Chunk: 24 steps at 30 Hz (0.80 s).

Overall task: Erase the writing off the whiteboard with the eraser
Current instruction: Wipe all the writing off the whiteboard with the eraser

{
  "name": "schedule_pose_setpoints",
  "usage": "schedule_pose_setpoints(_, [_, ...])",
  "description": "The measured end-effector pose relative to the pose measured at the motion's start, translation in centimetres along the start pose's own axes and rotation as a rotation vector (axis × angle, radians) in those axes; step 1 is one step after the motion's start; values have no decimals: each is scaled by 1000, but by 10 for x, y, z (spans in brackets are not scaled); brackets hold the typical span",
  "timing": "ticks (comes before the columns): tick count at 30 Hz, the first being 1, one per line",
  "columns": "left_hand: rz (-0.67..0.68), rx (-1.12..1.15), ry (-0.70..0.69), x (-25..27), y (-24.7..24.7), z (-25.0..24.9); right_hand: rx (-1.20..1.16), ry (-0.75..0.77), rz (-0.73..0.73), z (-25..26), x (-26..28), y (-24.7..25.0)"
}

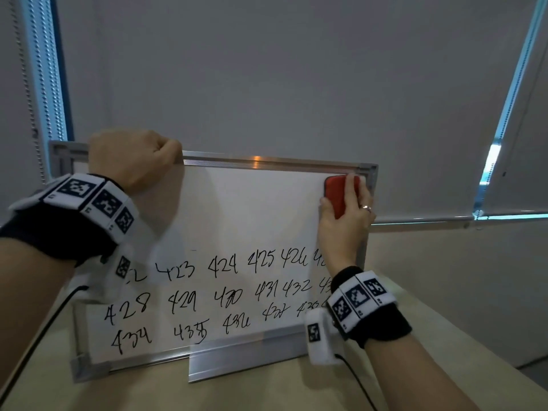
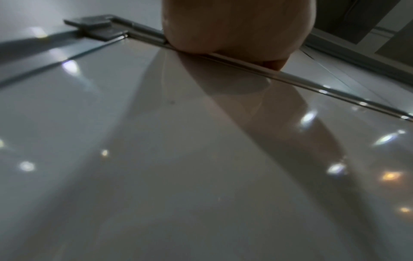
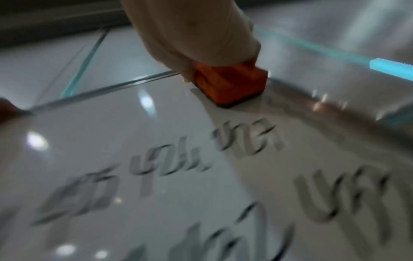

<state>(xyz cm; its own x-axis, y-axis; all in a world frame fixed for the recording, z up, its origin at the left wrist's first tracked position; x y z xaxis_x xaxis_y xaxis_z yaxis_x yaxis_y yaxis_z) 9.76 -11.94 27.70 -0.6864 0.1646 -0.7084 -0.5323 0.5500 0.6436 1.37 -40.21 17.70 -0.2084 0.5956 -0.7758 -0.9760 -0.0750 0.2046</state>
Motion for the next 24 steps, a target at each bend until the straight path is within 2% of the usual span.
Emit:
schedule_pose_setpoints(3, [16, 12, 3, -3, -3, 2, 5, 199, 93, 34, 33, -13])
schedule_pose_setpoints(5, [7, 22, -7, -4, -4, 3, 91, 312, 111, 32, 34, -11])
schedule_pose_setpoints(6, [3, 19, -16, -4, -3, 3, 150, 308, 97, 22, 28, -6])
schedule_pose_setpoints(8, [4, 16, -19, -4, -3, 4, 209, 153, 96, -12, 13, 4])
schedule_pose_setpoints(10, [10, 29, -16, -4, -4, 4, 149, -57, 98, -40, 6, 13])
schedule_pose_setpoints(12, [9, 46, -10, -5, -4, 5, 111, -135, 96, -44, 13, 15])
schedule_pose_setpoints(14, [9, 47, -8, -6, -5, 5, 97, -96, 141, -29, 31, 7])
schedule_pose_setpoints(15, [10, 44, -11, -7, -6, 5, 97, -25, 179, -18, 44, 2])
schedule_pose_setpoints(17, [23, 47, -16, -8, -6, 6, 111, 166, 311, 2, 73, -7])
schedule_pose_setpoints(19, [37, 52, -18, -8, -7, 9, 99, 253, 456, 3, 83, -6])
schedule_pose_setpoints(21, [47, 49, -24, -8, -6, 10, 81, 225, 476, -12, 69, 1])
schedule_pose_setpoints(24, [48, 48, -16, -7, -5, 10, 73, 15, 302, -45, 43, 12])
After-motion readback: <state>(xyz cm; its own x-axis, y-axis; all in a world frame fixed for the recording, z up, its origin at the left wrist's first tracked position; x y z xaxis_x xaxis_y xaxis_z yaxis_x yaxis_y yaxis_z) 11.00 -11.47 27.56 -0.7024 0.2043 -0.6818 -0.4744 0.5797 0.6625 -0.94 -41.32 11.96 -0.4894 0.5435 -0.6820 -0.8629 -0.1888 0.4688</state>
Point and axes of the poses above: each hand's wrist, its own x-axis away from the middle knuckle, its own y-axis out of the back of the hand, z = x × y, the point moved 4 cm from there along -x, towards the middle knuckle, and after that the axes turned 14 degrees about x, right-handed, at the moved point
